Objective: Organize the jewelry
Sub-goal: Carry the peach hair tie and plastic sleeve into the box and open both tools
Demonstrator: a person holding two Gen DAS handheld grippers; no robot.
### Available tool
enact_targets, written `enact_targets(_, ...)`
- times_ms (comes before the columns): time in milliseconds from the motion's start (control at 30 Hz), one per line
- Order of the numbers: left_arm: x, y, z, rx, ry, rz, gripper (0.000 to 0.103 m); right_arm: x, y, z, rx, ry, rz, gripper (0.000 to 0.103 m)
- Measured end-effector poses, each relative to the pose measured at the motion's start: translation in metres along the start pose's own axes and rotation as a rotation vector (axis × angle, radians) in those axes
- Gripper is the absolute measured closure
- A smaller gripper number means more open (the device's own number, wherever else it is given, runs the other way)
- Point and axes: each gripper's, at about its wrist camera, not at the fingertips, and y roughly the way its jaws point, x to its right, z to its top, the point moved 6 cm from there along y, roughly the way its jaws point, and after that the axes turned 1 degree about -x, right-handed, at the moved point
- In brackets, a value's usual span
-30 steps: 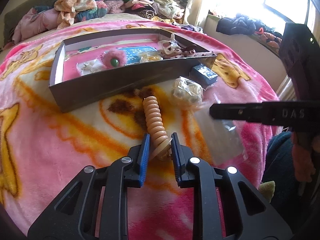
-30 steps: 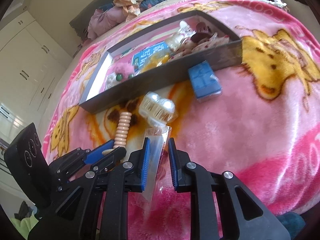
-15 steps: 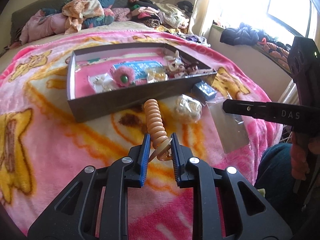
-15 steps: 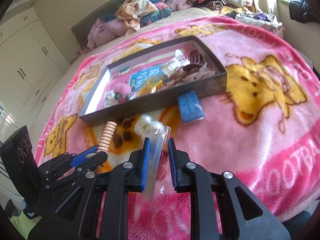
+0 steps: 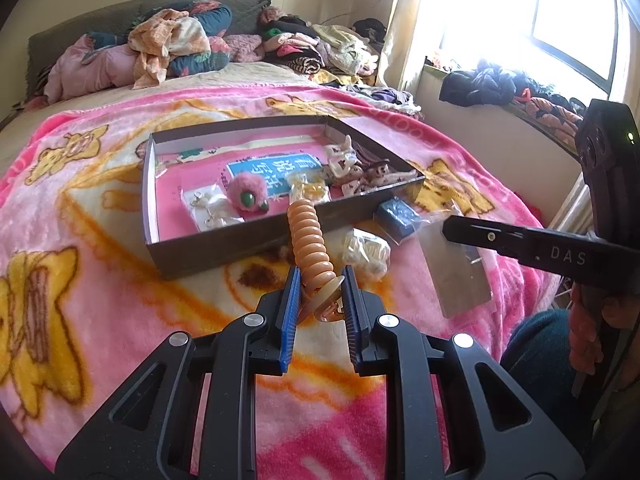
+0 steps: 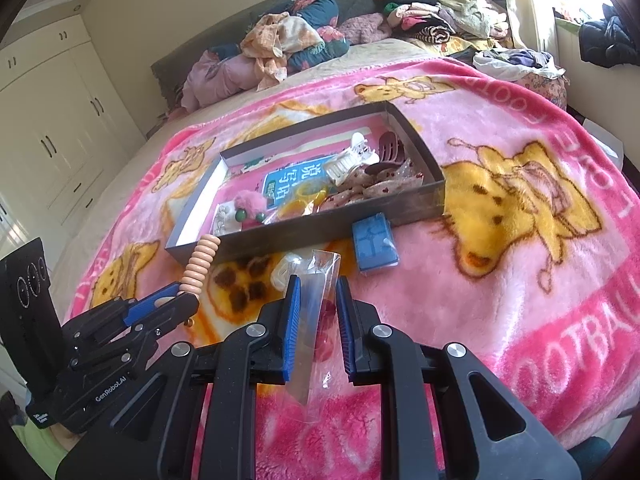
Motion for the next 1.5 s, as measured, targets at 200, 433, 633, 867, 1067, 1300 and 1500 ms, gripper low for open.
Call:
enact_targets(200, 0.003, 0.003, 0.015, 0.024, -0.001, 0.003, 0.089, 0.002, -0.003, 0.005, 0.022, -0.006, -0.003, 0.085)
enact_targets(433, 0.01, 0.007, 0.031, 0.048, 0.01, 0.004, 0.089, 0.005, -0.008, 0.011, 0.048, -0.02, -0.017, 0.085)
enact_targets(633, 0.012, 0.013, 0.041, 0.058, 0.014, 0.0, 0.089, 0.01, -0.012, 0.019, 0.068, -0.03, -0.042, 0.085)
enact_targets(867, 0.014, 0.019, 0.051, 0.074, 0.012, -0.001, 0.089, 0.02, -0.011, 0.03, 0.087, -0.034, -0.072, 0.085)
enact_targets(1067, 0.01, 0.026, 0.058, 0.079, -0.002, -0.005, 0.089, 0.026, -0.005, 0.039, 0.087, -0.031, -0.082, 0.085)
enact_targets(1300, 0.003, 0.034, 0.065, 0.079, -0.025, -0.007, 0.089, 0.026, 0.003, 0.049, 0.083, -0.035, -0.083, 0.085)
enact_targets(1500, -0.006, 0.04, 0.069, 0.08, -0.041, 0.0, 0.089, 0.022, 0.011, 0.064, 0.087, -0.047, -0.082, 0.085)
